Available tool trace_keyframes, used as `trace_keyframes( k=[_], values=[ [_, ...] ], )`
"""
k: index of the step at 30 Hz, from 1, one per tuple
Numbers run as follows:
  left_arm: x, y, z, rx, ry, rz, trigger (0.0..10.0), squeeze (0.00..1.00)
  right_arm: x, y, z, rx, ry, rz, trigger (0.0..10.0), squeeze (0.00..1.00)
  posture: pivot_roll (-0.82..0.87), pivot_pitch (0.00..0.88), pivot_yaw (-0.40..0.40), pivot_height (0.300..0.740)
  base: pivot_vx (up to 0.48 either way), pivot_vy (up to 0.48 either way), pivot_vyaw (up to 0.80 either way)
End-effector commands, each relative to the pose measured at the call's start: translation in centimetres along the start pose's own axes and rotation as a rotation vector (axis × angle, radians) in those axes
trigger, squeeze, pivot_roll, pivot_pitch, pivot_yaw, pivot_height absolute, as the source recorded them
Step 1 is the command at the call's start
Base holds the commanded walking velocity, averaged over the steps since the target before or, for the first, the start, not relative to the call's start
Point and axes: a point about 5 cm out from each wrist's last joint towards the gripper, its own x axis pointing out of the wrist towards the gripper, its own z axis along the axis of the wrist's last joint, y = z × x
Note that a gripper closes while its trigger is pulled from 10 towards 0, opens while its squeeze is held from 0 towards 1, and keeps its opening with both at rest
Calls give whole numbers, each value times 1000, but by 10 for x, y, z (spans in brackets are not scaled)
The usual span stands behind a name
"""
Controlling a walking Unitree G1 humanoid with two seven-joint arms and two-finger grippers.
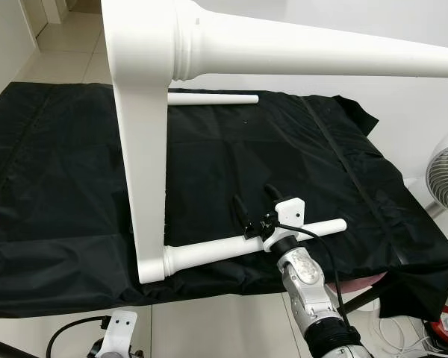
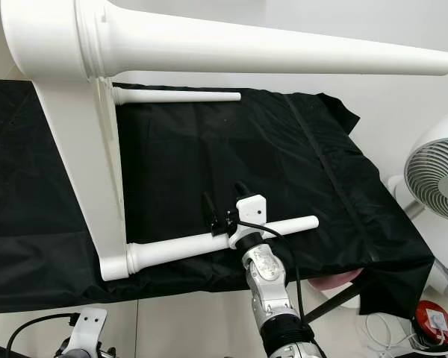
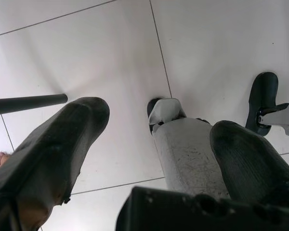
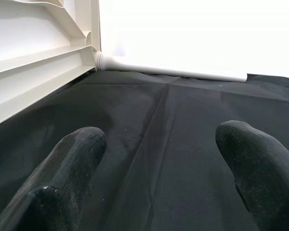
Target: Building children table
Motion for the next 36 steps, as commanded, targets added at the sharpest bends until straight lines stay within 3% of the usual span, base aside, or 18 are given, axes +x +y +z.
trace_keyframes(
  k=[1,33,34,35,36],
  values=[
    [-1,-6,-13,-6,49,47,10000,0,0,-4,-1,-4,8,-14,10000,0,62,0,-102,740,0,0,0],
    [-1,-10,-12,-8,47,38,10000,0,7,-5,2,9,8,-39,10000,0,52,0,-101,740,0,0,0],
    [-1,-10,-12,-15,46,36,10000,0,7,-4,2,15,7,-39,10000,294,53,0,-101,740,0,0,0],
    [-1,-10,-12,-15,46,36,10000,0,7,-4,2,15,7,-39,10000,294,53,0,-101,740,0,0,0],
    [-1,-10,-12,-22,44,32,10000,1000,7,-4,3,31,-3,-38,10000,1000,54,0,-100,740,0,0,0]
  ],
)
